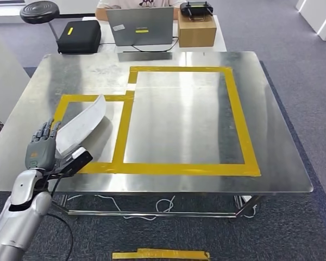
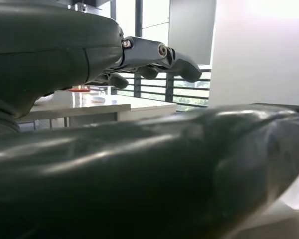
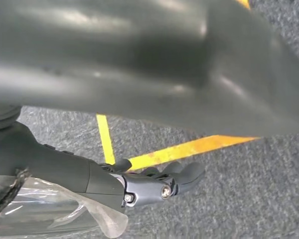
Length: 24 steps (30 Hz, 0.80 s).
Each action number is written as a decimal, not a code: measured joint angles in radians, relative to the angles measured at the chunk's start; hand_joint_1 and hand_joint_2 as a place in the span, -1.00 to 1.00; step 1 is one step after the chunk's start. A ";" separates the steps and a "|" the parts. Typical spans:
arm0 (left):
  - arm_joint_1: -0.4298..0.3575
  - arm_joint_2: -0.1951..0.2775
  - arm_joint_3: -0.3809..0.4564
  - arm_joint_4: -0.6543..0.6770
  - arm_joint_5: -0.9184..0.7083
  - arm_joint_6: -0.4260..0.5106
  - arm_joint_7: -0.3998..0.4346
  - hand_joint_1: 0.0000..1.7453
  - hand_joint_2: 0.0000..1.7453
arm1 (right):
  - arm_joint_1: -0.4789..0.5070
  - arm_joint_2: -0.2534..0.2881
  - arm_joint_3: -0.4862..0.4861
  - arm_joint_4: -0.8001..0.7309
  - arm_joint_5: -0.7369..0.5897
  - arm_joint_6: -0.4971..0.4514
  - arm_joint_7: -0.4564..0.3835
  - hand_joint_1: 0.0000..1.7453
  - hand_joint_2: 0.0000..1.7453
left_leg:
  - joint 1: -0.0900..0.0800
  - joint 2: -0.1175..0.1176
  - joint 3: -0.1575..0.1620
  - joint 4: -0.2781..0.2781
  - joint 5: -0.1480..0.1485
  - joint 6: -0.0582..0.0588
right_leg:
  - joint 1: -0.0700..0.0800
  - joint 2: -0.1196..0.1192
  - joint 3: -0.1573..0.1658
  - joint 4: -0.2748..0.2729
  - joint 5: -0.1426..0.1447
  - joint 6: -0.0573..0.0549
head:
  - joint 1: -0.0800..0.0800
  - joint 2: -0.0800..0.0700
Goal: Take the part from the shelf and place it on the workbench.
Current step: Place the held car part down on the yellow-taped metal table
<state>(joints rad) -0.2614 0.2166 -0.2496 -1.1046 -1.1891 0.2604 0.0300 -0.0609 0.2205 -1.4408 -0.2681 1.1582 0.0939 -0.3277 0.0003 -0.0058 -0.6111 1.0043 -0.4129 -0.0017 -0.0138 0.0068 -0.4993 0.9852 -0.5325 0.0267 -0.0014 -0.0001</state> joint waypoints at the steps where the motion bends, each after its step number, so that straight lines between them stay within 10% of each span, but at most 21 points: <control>1: 0.002 0.000 0.001 0.000 0.001 0.000 0.000 -1.00 -1.00 | 0.000 0.000 0.000 0.000 0.000 0.000 0.001 -1.00 -1.00 | 0.002 -0.001 -0.004 0.003 -0.002 -0.006 | -0.001 -0.002 -0.005 -0.001 0.005 -0.008 | 0.000 0.000; 7: 0.010 0.001 0.007 0.004 0.012 -0.003 0.000 -1.00 -1.00 | 0.001 0.000 0.000 -0.005 0.000 0.007 0.013 -1.00 -1.00 | 0.009 0.002 -0.072 0.276 -0.203 -0.030 | 0.004 -0.014 -0.059 0.001 0.051 -0.041 | -0.008 0.000; 9: 0.013 0.000 0.009 0.008 0.016 -0.003 0.000 -1.00 -1.00 | 0.001 0.000 0.001 -0.006 -0.001 0.008 0.018 -1.00 -1.00 | 0.009 0.002 -0.028 0.250 -0.175 -0.026 | 0.007 -0.016 -0.079 0.003 0.064 -0.040 | -0.008 0.000; 12: 0.011 0.000 0.015 0.009 0.019 -0.004 0.000 -1.00 -1.00 | 0.001 0.000 0.001 -0.006 -0.003 0.008 0.021 -1.00 -1.00 | 0.006 0.003 0.113 0.036 -0.118 -0.009 | 0.013 -0.017 -0.094 0.005 0.082 -0.032 | -0.007 0.000; 14: 0.011 0.000 0.018 0.009 0.019 -0.004 0.000 -1.00 -1.00 | 0.000 0.000 0.001 -0.006 -0.003 0.008 0.021 -1.00 -1.00 | 0.000 0.004 0.150 -0.033 -0.119 0.001 | 0.014 -0.018 -0.099 0.005 0.095 -0.020 | -0.007 0.000; 17: 0.011 0.000 0.020 0.010 0.019 -0.004 0.000 -1.00 -1.00 | 0.001 0.000 0.001 -0.007 -0.003 0.008 0.022 -1.00 -1.00 | 0.001 0.005 0.136 -0.042 -0.096 0.018 | 0.011 -0.016 -0.111 0.012 0.091 -0.002 | -0.006 0.000; 22: 0.018 -0.004 0.021 0.015 0.023 -0.008 0.004 -1.00 -1.00 | 0.001 0.000 0.001 -0.007 -0.004 0.007 0.033 -1.00 -1.00 | 0.004 0.008 0.067 -0.045 -0.038 0.036 | 0.009 -0.009 -0.192 0.269 -0.089 0.017 | -0.001 0.000; 24: 0.026 -0.005 0.023 0.021 0.027 -0.009 0.008 -1.00 -1.00 | 0.002 0.000 0.001 -0.009 -0.004 0.009 0.038 -1.00 -1.00 | 0.004 0.008 0.038 -0.039 -0.020 0.032 | 0.008 -0.009 -0.163 0.280 -0.058 0.019 | -0.001 0.000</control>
<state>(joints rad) -0.2353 0.2118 -0.2270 -1.0838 -1.1618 0.2512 0.0382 -0.0592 0.2201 -1.4398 -0.2768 1.1537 0.1027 -0.2896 0.0044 0.0025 -0.5731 0.9655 -0.4325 0.0301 -0.0055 -0.0022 -0.6625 1.2649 -0.5906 0.0456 -0.0025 0.0000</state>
